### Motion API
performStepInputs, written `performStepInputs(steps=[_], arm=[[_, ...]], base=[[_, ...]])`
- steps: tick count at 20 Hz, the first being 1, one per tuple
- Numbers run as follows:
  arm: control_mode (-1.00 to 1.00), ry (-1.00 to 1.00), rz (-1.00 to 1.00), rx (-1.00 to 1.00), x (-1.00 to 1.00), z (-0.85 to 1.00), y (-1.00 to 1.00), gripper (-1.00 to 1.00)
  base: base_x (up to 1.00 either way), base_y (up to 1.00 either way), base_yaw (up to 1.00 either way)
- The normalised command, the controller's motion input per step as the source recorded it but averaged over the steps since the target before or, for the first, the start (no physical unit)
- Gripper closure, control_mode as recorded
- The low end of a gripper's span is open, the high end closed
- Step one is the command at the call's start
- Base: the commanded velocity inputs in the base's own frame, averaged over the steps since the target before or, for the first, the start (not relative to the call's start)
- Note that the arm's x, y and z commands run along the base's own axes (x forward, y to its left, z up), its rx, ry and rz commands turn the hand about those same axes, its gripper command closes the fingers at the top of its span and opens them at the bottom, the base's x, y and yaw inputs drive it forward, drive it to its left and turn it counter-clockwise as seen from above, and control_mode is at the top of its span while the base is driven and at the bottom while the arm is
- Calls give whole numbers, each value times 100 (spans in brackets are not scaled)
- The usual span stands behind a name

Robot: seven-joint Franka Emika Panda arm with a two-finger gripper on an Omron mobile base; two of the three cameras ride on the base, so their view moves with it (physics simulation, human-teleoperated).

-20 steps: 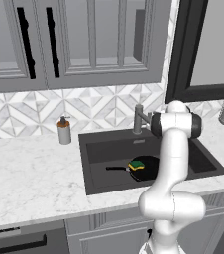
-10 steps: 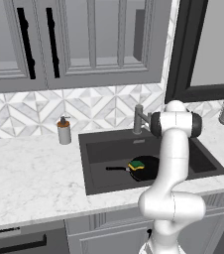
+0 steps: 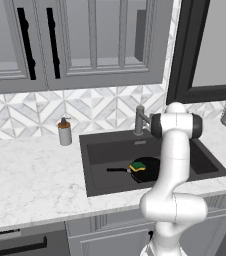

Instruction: Pick the pan and sponge and place them into the sink. Then turn on the water.

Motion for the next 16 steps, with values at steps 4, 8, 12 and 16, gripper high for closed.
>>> performStepInputs(steps=[4,8,12,16], arm=[[-100,-10,0,14,50,-8,-39,100],[-100,-7,0,13,58,-14,-41,100],[-100,-1,0,15,66,-12,-46,100],[-100,0,0,17,70,-12,-50,100]], base=[[0,0,0],[0,0,0],[0,0,0],[0,0,0]])
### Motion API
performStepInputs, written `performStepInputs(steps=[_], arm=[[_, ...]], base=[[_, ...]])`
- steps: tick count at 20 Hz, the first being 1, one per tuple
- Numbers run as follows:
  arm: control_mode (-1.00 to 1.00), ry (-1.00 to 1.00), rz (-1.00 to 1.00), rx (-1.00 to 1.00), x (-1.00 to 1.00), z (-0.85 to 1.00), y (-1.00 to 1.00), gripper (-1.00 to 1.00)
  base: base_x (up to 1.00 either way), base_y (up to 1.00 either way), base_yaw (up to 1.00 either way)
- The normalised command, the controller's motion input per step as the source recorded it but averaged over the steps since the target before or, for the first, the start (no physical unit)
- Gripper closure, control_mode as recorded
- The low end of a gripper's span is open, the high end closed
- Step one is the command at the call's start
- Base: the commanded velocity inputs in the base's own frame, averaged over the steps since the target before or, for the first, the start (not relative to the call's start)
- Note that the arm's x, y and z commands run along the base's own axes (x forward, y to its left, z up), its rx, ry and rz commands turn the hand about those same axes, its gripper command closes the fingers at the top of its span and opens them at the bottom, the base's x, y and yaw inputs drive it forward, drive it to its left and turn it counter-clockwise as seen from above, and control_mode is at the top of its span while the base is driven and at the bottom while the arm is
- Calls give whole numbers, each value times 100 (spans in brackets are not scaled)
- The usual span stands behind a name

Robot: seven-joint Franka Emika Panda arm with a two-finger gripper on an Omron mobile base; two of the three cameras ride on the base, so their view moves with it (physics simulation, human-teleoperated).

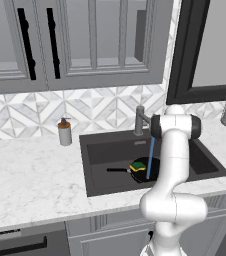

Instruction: Pick the pan and sponge and place them into the sink. Then turn on the water.

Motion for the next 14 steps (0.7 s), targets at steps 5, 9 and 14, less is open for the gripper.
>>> performStepInputs(steps=[5,9,14], arm=[[-100,0,0,17,74,-14,-54,100],[-100,-17,0,17,-29,0,-32,100],[-100,-29,0,14,-100,31,-15,100]], base=[[0,0,0],[0,0,0],[0,0,0]])
